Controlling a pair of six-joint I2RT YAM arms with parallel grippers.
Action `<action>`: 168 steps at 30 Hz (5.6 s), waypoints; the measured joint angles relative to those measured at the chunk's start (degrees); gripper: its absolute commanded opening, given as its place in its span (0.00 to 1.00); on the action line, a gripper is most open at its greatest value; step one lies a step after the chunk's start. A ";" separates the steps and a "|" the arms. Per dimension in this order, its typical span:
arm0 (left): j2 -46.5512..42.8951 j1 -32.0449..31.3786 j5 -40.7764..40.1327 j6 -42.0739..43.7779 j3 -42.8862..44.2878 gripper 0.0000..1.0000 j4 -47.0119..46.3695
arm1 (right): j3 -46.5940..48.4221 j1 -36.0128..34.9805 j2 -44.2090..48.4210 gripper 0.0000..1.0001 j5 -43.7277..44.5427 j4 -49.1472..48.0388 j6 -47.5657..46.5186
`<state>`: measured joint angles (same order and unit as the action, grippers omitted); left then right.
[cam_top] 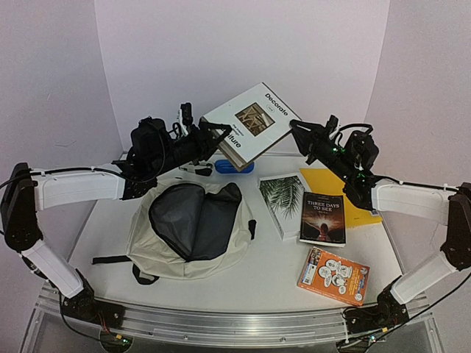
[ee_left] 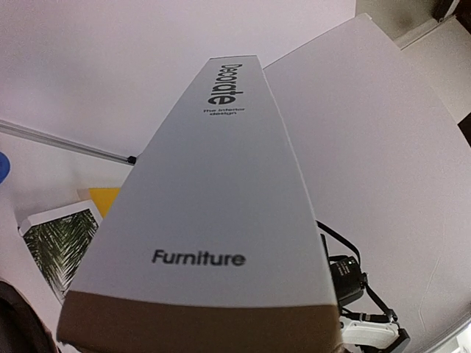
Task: Pack the student bag
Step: Pick up the book from the center of the board, then place the book in the student bag.
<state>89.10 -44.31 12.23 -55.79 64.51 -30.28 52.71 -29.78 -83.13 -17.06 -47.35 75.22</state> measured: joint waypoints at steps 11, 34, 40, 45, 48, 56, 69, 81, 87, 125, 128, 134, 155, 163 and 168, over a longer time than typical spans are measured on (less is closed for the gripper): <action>0.04 0.35 1.79 -2.62 -0.15 0.27 -3.28 | -1.49 -0.15 2.01 0.75 3.54 3.37 -6.19; -8.24 11.47 34.69 2.21 -6.32 0.27 5.40 | 10.08 6.95 6.21 0.98 -24.63 36.74 -38.45; -8.17 11.37 41.79 2.38 -5.81 0.27 7.37 | 10.08 6.54 5.75 0.98 -35.39 39.39 -39.56; -7.41 11.37 45.11 1.66 -5.60 0.26 6.40 | 10.47 4.31 5.07 0.94 -40.79 39.71 -40.28; -6.67 11.37 45.97 1.38 -5.60 0.26 6.16 | 10.71 2.99 4.59 0.85 -42.47 39.69 -40.52; -6.05 11.37 47.65 1.29 -4.63 0.25 4.63 | 10.71 0.74 4.31 0.57 -44.09 35.63 -36.20; -5.57 11.37 47.89 3.72 -2.71 0.59 5.49 | 6.40 0.17 3.15 0.31 -43.74 19.96 -22.58; -13.35 17.81 34.51 8.07 -4.31 0.98 27.78 | 4.11 -0.13 2.51 0.32 -39.30 18.25 -21.66; -20.81 28.39 23.74 10.84 -9.86 1.00 42.25 | 1.20 -0.15 2.73 0.32 -38.36 17.49 -21.33; -3.28 36.04 34.01 7.80 -22.95 0.00 28.65 | 0.39 -6.69 -5.27 0.29 -15.56 35.67 -16.06; -3.28 36.04 36.63 7.89 -22.34 0.00 27.12 | 0.39 -8.59 -5.29 0.29 -12.72 36.35 -15.06; -6.10 35.95 40.35 8.59 -20.92 0.00 25.03 | 0.22 -10.88 -5.29 0.30 -10.10 36.46 -14.16; -11.26 31.95 45.88 9.38 -12.74 0.00 19.30 | 3.34 -11.02 -16.39 0.30 -12.66 24.74 -8.85; -10.27 29.94 46.75 9.31 -9.42 0.00 17.70 | 11.10 -11.72 -24.28 0.30 -13.86 20.76 -7.37; -10.27 29.77 47.23 7.85 -9.38 0.00 15.17 | 16.48 -12.85 -29.40 0.29 -14.14 19.37 -6.45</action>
<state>78.83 -14.55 59.46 -47.94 55.13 -15.11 69.19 -42.63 -112.53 -31.20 -27.99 68.77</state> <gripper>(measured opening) 0.023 0.379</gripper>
